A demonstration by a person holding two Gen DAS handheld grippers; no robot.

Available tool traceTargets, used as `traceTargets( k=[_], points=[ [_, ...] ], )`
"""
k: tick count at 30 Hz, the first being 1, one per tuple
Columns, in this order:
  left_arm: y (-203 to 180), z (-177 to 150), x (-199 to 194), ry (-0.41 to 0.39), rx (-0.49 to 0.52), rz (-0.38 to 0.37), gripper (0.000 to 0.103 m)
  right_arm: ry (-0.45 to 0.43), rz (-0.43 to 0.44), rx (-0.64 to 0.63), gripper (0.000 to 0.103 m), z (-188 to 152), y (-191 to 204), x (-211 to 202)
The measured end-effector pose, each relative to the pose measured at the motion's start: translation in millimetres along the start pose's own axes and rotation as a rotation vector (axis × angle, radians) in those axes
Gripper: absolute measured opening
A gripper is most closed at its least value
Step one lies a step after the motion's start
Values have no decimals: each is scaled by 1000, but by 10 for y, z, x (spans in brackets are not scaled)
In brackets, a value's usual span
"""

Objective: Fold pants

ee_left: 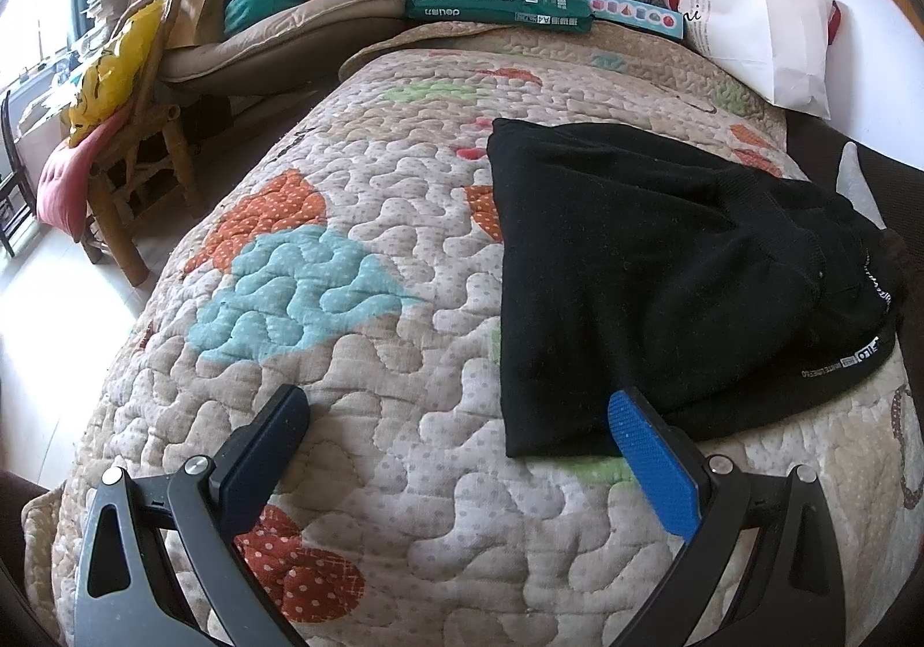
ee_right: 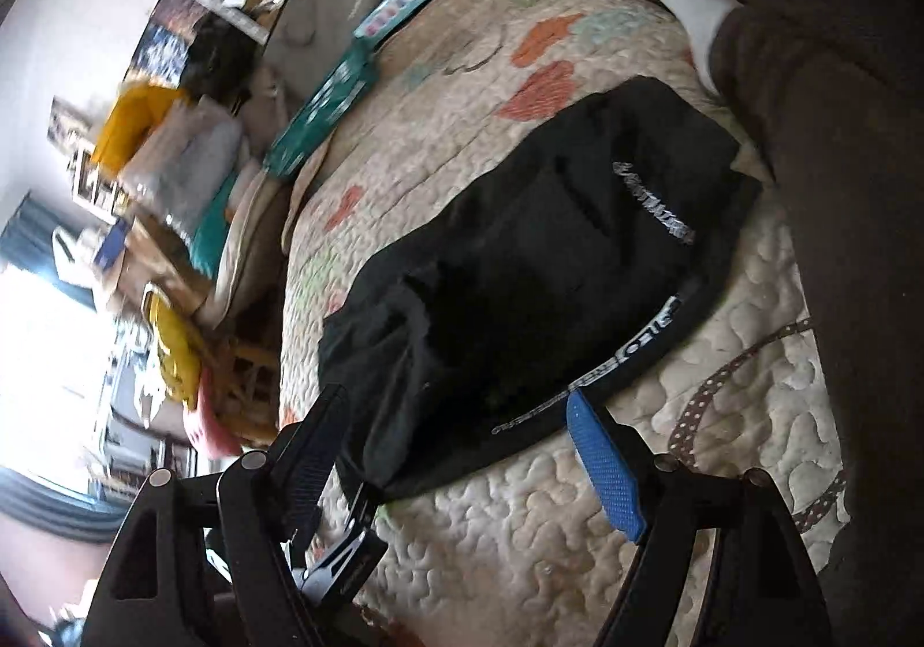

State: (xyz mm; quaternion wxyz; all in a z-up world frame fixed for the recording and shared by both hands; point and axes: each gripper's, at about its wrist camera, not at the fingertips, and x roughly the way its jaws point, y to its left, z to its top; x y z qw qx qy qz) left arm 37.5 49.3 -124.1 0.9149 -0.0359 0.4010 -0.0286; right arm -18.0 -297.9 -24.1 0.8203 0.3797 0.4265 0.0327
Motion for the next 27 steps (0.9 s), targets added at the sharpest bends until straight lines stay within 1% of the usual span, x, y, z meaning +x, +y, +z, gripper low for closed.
traceTargets(
  k=[3,6,8,10,11,12,13,14,15,17,18,19,21,23,24,25,27],
  points=[
    [-26,19,32,11,0,8,103,23,-1,31,83,-11,-101,89],
    [-20,67,59,65,27,-14,103,38,-12,42,83,-31,-157,129],
    [21,104,60,98,26,-50,103,27,-33,46,83,-16,-185,136],
    [62,114,42,112,17,-76,103,17,-52,58,83,7,-229,131],
    [68,122,23,126,19,-77,103,14,-57,63,83,11,-246,131],
    [57,137,8,149,31,-59,103,11,-66,70,83,20,-269,131],
    [24,175,-25,173,57,-41,98,9,-78,75,83,26,-293,130],
    [10,213,-70,169,69,-48,89,6,-93,83,83,32,-324,128],
    [-17,291,-153,151,84,-63,87,3,-104,89,83,37,-352,120],
    [-55,504,-319,99,93,-97,87,-3,-130,105,83,56,-419,102],
    [-72,629,-393,75,90,-123,87,-6,-143,122,83,85,-461,88],
    [-107,824,-454,60,90,-168,87,-6,-146,139,83,103,-486,81],
    [-181,1137,-464,70,91,-224,87,-9,-154,182,83,190,-519,67],
    [-327,1486,-436,59,97,-294,88,-28,-189,208,83,277,-510,45],
    [-421,1623,-408,52,113,-317,90,-37,-218,218,83,329,-490,46],
    [-558,1762,-364,55,141,-333,93,-40,-250,227,83,372,-479,64],
    [-900,1985,-236,80,226,-388,94,-42,-303,239,83,425,-468,134]
  ],
)
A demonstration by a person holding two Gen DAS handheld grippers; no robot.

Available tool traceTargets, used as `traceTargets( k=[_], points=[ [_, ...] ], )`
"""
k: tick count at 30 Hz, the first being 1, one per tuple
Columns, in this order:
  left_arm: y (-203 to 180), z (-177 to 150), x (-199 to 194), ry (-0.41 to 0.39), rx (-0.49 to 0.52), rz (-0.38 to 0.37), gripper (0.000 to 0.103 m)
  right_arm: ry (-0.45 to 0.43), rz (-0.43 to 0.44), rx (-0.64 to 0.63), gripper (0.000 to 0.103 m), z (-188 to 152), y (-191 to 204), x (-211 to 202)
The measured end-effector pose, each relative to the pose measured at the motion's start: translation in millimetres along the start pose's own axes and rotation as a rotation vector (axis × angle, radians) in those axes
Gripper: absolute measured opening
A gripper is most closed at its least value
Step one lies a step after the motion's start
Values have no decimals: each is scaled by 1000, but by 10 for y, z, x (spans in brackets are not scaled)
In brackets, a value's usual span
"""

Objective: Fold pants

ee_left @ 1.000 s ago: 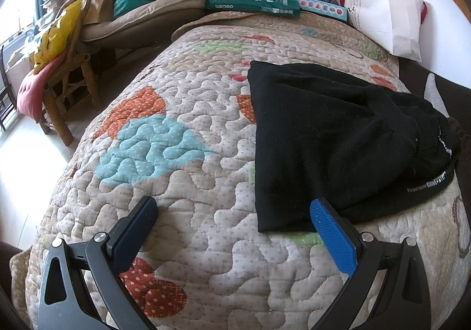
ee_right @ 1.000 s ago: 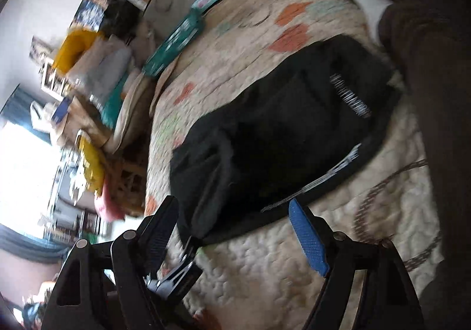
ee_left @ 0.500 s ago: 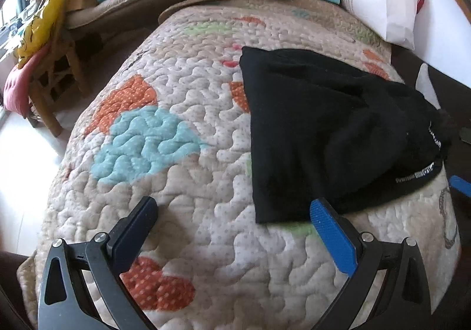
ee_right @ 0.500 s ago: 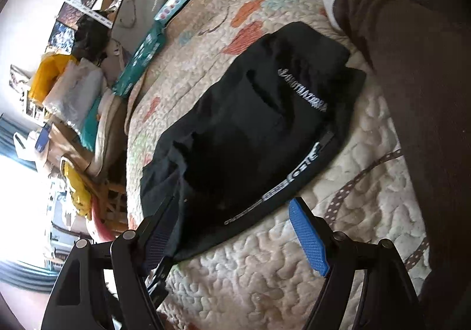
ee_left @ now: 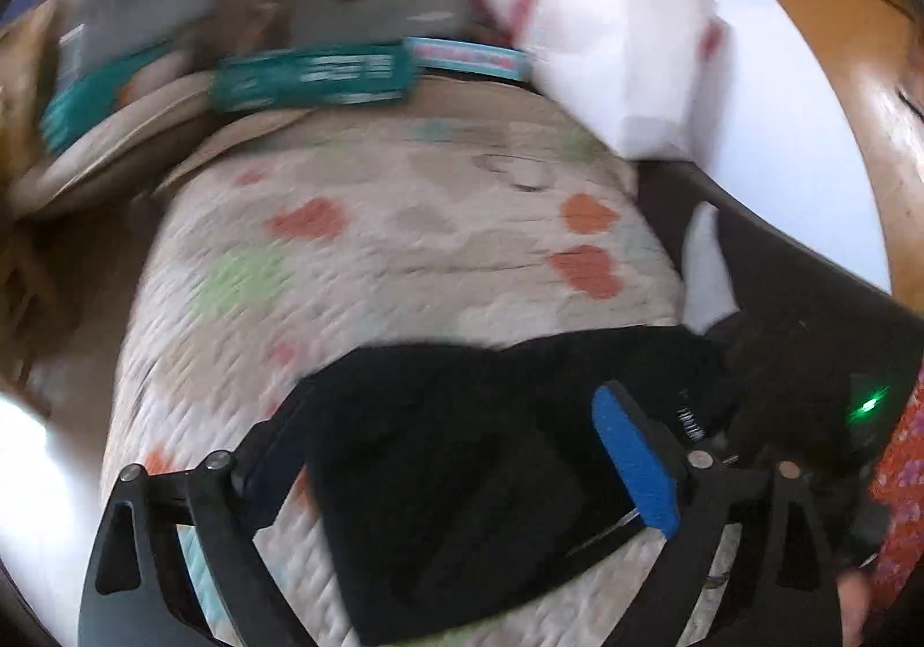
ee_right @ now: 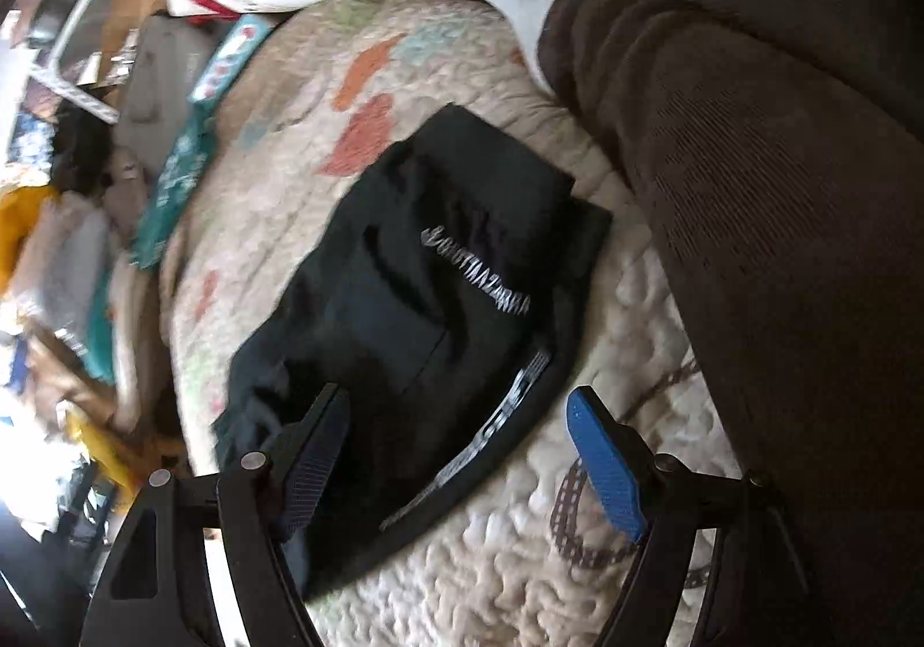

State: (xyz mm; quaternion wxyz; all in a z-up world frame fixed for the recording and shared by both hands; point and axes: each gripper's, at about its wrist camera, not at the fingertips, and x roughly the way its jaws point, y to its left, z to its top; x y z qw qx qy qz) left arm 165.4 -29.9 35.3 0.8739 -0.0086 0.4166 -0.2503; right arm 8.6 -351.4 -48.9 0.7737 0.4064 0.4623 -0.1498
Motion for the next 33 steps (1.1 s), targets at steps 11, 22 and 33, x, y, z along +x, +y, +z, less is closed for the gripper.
traceTargets(
  k=[11,22,33],
  points=[
    [-1037,412,1439,271,251,-230,85,-63,-24,-5,81,-3,-116,265],
    [-1783,379,2356,467,327,-421,85,-119,43,39,84,90,-149,383],
    [-1879,316,2283,448,423,-385,15,-120,39,-9,20,231,-98,362]
  ],
)
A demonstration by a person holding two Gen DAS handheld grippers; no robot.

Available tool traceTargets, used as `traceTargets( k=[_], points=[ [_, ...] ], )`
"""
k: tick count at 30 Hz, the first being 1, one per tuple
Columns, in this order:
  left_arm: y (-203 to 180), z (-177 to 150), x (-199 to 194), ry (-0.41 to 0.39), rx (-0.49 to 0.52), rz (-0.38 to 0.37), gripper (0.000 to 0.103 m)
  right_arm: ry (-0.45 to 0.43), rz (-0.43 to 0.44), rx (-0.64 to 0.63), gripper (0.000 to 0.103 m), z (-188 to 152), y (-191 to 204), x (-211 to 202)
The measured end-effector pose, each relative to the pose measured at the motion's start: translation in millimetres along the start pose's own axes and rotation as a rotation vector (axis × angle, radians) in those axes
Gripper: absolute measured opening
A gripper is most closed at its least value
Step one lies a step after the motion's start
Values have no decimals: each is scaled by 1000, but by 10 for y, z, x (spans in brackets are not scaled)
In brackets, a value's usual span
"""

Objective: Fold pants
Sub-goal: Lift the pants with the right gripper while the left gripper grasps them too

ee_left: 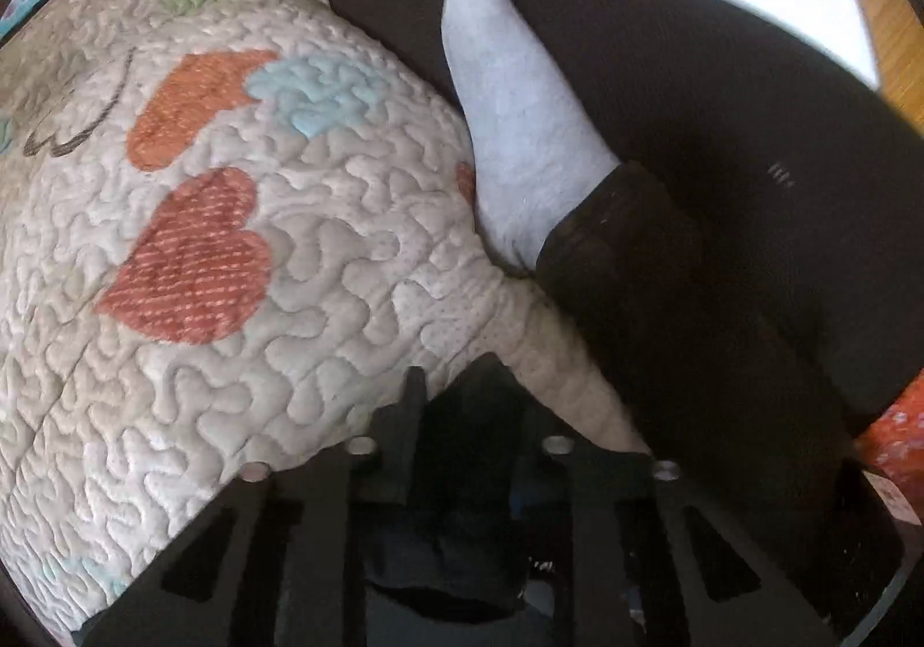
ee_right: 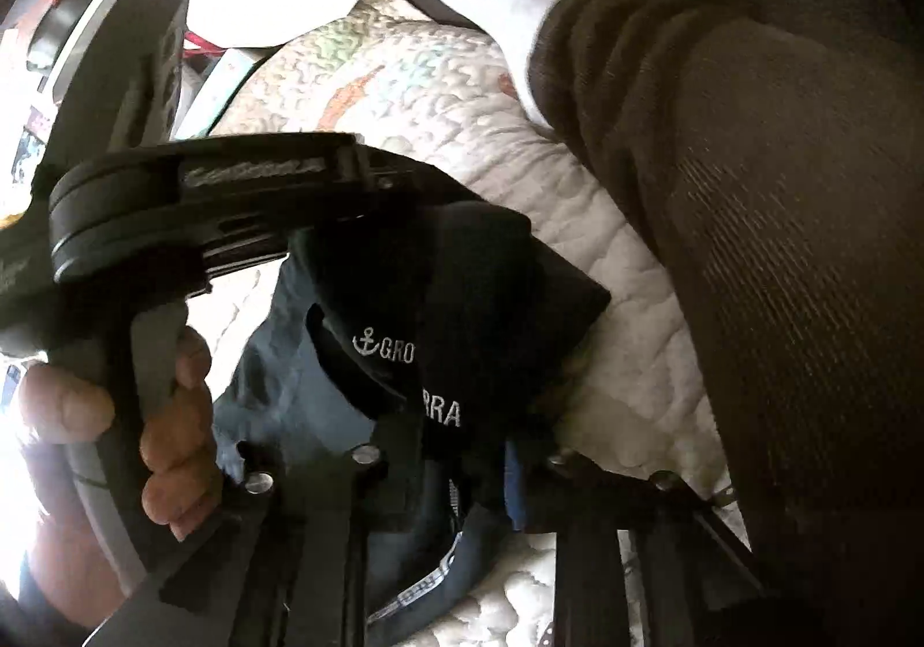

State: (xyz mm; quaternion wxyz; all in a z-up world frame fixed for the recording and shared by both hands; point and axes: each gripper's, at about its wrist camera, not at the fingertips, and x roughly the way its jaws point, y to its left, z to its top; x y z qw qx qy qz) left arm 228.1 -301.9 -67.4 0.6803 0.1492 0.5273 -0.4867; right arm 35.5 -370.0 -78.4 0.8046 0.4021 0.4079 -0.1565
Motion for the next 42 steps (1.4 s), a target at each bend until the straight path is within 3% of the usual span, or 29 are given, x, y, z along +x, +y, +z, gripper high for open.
traceTargets(
  k=[5,17,27,42],
  points=[
    [81,-73,-368,-73,-43,0,14,-56,9,-136,16,-38,286,-155],
    [195,-411,-1113,-191,-132,16,13,-105,101,-271,15,-191,596,-471],
    [174,-643,-1366,-243,-171,91,13,-109,145,-328,15,-306,723,-579],
    [328,-950,-1724,-302,-228,123,13,-105,227,-487,15,-600,1068,-719]
  ],
)
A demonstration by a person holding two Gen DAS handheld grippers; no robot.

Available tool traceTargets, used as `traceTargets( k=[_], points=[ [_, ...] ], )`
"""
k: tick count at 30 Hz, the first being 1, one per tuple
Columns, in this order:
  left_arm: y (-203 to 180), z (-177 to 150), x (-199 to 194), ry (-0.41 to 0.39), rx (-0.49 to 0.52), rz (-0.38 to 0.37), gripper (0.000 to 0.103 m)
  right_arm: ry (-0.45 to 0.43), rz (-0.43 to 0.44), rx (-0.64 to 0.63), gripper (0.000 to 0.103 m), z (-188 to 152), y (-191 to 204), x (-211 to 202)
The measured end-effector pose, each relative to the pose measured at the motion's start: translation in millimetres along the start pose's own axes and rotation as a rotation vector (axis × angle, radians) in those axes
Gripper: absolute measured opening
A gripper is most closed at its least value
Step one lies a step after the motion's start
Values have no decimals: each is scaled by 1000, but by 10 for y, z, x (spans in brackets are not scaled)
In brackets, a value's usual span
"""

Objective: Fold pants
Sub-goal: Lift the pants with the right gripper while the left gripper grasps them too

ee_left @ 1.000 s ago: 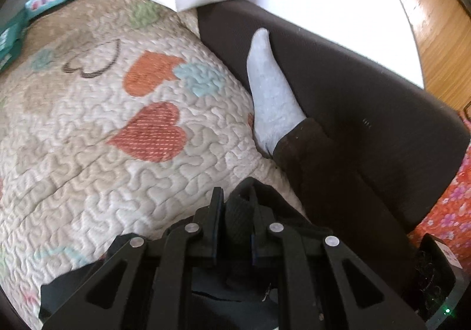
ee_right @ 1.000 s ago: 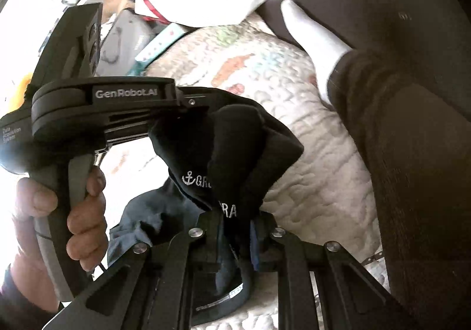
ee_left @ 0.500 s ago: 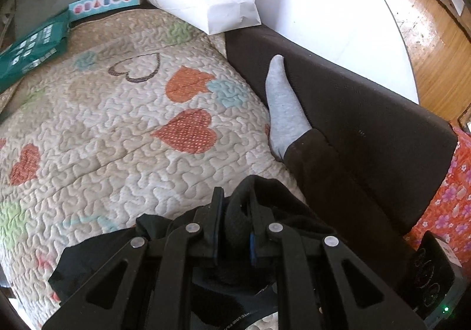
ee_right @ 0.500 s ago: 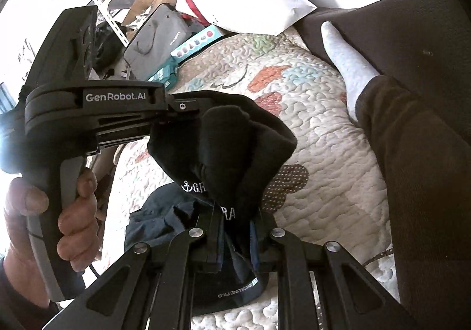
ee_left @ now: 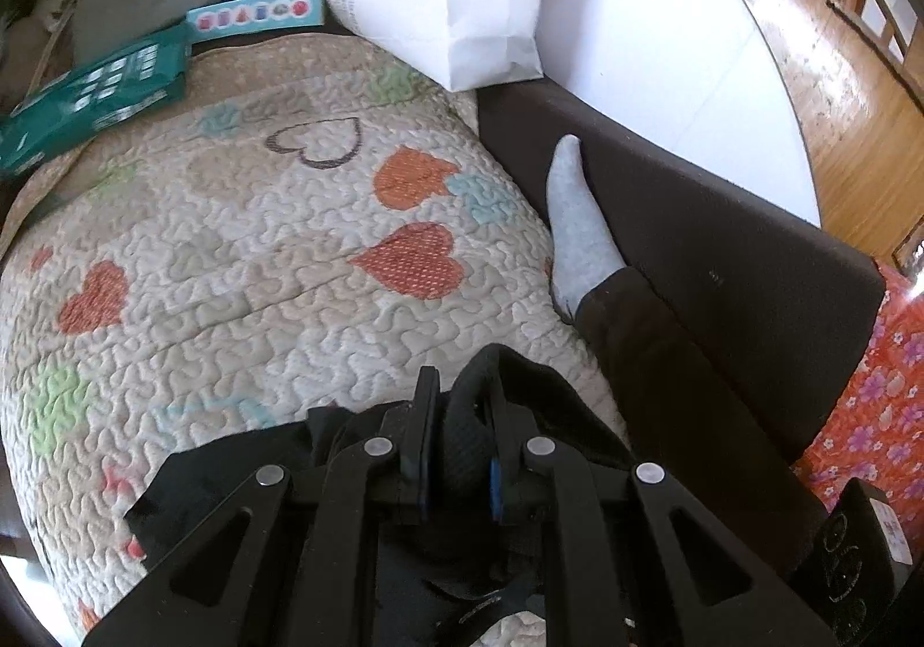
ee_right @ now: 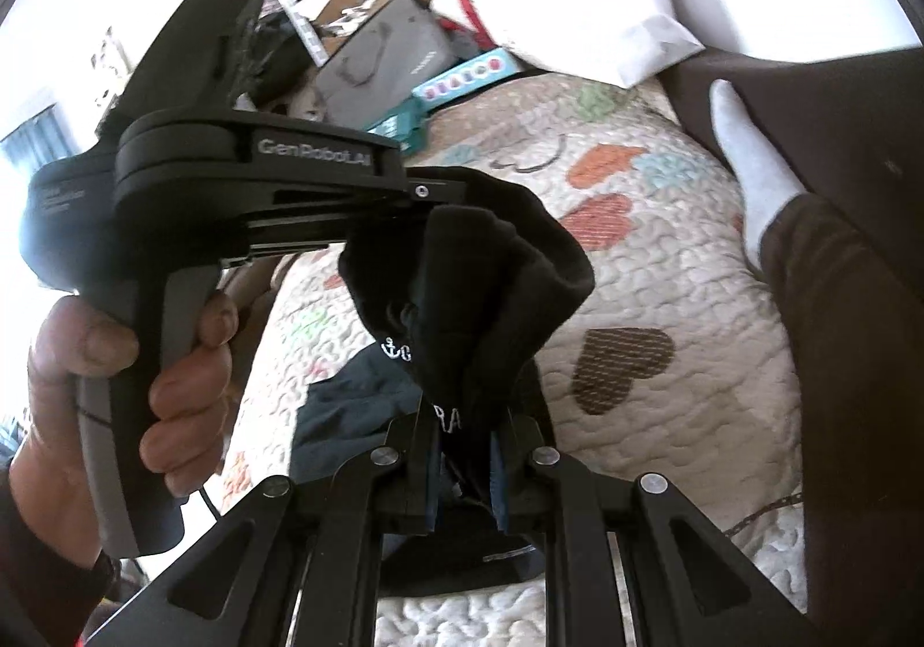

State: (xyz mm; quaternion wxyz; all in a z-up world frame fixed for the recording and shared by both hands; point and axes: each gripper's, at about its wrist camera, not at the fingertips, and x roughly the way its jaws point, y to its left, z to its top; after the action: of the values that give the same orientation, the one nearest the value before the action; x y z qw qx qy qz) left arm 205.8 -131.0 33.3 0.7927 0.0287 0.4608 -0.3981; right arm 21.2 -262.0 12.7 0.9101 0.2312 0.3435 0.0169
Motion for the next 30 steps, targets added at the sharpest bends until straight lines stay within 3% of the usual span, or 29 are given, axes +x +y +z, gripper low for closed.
traceTargets(
  k=[14,24,27,30],
  points=[
    [937,-587,-588,-103,-249,-37,13,86,85,-228,15,-197,824,133],
    [1611,-1174,-684,-121,-418,-17,13,200,90,-396,15,-549,1343,504],
    [1768,-1340,-644,-106,-464,6,22,241,87,-438,15,-673,1445,630],
    [1929,-1483,-674,-113,-526,17,42,274,85,-476,18,-796,1515,725]
  ],
)
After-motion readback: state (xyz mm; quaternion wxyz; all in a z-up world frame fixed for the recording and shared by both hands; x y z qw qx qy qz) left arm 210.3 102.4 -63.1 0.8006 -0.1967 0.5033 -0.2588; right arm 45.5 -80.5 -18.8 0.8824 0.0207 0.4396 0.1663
